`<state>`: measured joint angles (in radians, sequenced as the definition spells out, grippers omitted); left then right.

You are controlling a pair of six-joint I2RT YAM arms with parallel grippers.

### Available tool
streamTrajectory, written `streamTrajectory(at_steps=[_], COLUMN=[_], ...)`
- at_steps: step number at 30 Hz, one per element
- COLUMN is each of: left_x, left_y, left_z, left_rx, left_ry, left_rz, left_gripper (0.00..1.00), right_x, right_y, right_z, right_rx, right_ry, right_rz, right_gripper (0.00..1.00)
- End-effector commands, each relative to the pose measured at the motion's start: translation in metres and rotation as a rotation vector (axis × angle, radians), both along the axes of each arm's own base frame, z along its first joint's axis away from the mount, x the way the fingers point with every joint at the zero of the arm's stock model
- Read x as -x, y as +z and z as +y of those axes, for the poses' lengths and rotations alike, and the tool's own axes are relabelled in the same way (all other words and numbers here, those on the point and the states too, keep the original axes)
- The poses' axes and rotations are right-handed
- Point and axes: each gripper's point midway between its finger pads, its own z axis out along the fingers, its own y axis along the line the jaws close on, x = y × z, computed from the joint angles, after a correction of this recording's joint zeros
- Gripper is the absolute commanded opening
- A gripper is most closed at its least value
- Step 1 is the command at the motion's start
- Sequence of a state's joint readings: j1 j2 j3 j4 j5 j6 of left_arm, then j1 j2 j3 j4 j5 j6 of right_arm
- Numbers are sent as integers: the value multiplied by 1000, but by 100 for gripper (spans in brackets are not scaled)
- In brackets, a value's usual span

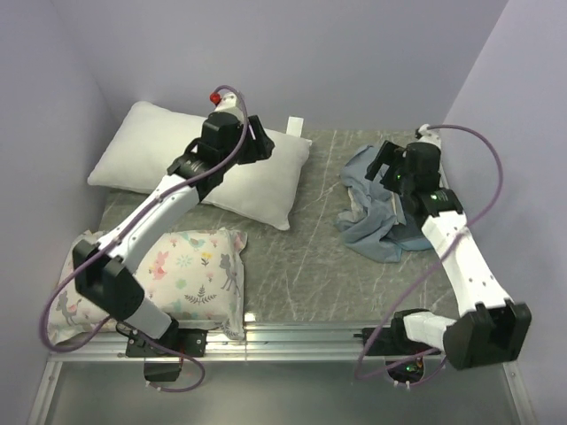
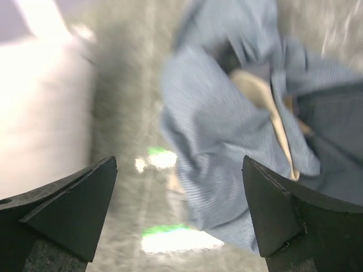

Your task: Remove the pillowcase from the pillow

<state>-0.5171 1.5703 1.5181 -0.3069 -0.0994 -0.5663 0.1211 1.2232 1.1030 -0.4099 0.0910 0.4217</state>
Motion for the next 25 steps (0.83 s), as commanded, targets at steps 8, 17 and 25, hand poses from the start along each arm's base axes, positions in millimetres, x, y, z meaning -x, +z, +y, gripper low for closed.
streamTrajectory(at_steps=[8,17,25], left_x=[82,113,110], left_y=[-6,-29,-28], left_z=[51,76,77], left_rx=[-11,3,8], left_ry=[44,80,100], left_rz=[-65,-81,-84], left_gripper=[72,72,72], right_x=[53,77,76], right_y=[53,32,32], right_z=[14,11,14], right_rx=[-72,-56,-58], right_ry=[52,67,88], right_rz=[-277,-271,-266], right_gripper=[100,100,100])
